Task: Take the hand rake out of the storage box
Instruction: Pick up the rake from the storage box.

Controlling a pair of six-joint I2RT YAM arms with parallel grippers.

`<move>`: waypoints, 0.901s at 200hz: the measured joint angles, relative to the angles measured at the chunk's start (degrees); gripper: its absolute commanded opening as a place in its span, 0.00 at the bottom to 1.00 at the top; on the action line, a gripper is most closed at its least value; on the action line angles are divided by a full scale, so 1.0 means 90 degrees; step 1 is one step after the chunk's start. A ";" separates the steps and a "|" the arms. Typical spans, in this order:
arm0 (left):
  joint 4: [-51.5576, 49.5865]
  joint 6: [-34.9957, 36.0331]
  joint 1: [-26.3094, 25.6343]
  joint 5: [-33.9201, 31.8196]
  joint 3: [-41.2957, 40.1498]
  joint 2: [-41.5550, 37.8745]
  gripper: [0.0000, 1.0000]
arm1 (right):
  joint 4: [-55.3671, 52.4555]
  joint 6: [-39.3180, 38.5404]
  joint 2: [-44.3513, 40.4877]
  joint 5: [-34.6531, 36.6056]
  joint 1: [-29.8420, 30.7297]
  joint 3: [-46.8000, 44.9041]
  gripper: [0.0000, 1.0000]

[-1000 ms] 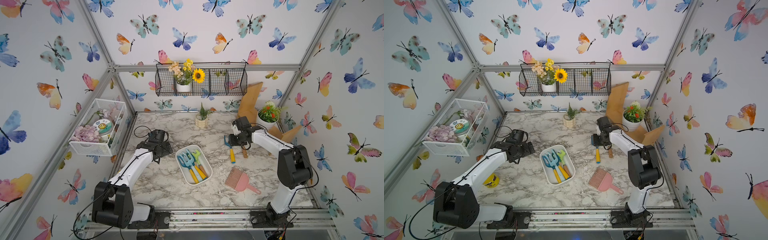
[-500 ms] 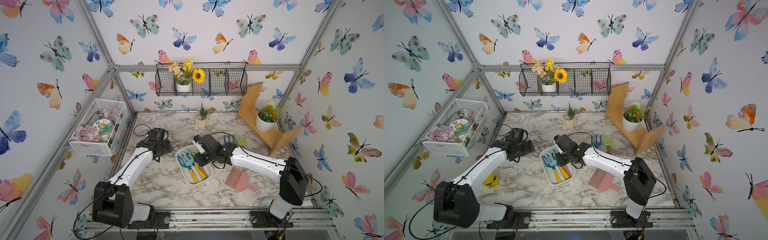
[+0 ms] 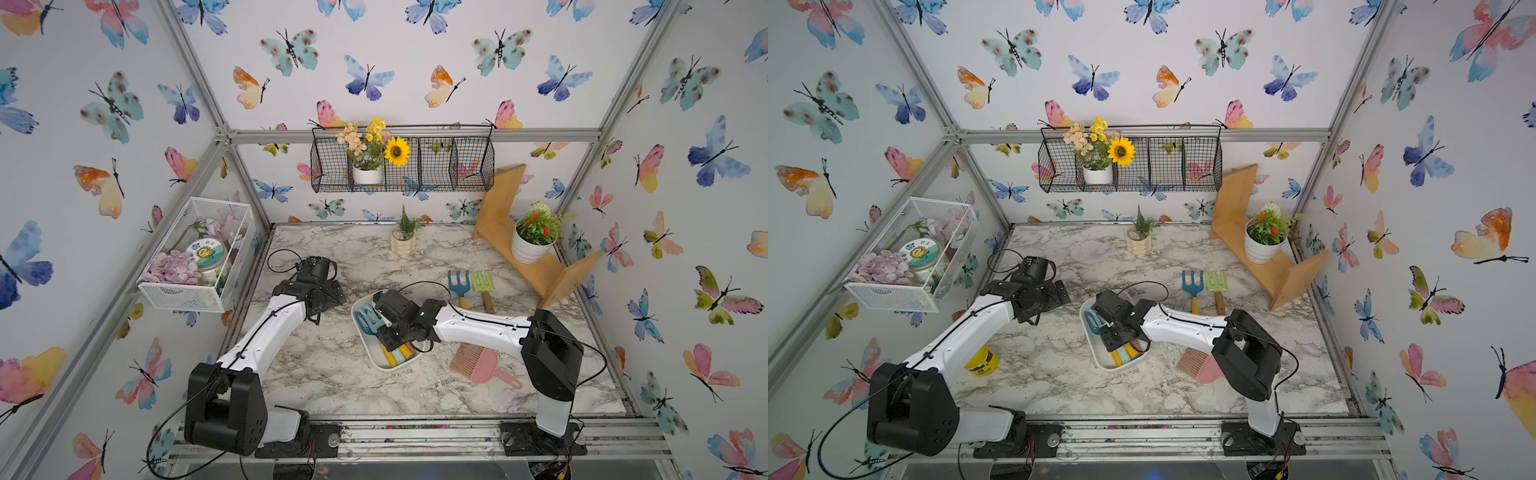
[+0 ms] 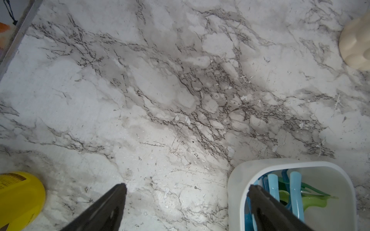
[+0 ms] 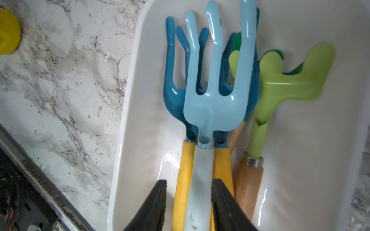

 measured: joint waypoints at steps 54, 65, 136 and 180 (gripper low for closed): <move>0.0002 -0.0002 -0.0002 0.0000 0.0000 -0.0002 1.00 | -0.0039 0.0070 0.0155 0.0338 0.0080 0.0000 0.43; 0.0002 -0.0002 -0.0002 0.0000 0.0000 -0.0002 1.00 | -0.0073 0.0070 0.0223 0.0401 0.0119 0.0000 0.43; 0.0002 0.0000 0.0000 0.0000 0.0000 -0.0010 1.00 | -0.0170 0.0070 0.0573 0.0838 0.0291 0.0294 0.41; 0.0000 0.0002 0.0015 0.0000 0.0000 -0.0010 1.00 | -0.0277 0.0136 0.0729 0.1003 0.0291 0.0408 0.35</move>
